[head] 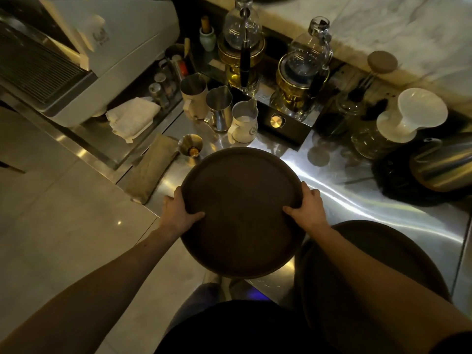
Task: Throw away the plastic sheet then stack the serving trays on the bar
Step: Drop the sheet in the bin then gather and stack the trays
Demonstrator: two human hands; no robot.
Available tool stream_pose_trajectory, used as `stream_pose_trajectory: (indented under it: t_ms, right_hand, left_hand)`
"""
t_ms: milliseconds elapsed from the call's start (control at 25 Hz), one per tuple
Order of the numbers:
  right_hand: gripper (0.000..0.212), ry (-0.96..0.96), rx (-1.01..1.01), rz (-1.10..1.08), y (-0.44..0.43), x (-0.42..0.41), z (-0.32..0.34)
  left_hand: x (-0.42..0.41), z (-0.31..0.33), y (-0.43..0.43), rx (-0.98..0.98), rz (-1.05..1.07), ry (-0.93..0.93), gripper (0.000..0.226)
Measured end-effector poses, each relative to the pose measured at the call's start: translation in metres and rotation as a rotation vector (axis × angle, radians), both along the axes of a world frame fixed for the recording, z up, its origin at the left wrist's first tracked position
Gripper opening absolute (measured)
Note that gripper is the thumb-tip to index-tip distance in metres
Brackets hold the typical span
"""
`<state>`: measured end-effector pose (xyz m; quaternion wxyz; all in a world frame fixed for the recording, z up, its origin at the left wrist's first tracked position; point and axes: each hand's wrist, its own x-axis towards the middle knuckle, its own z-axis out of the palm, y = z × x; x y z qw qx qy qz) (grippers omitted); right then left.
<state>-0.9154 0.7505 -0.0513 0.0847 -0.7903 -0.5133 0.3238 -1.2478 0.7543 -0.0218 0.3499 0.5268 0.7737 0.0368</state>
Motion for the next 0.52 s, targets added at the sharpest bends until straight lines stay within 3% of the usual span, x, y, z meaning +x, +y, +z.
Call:
stream_pose_trajectory:
  t_ms: [520]
  right_hand:
    - [0.075,0.03,0.164,-0.18,-0.056,-0.038,0.058]
  left_hand:
    - [-0.035,0.036,0.007,0.134,-0.227,-0.056,0.098]
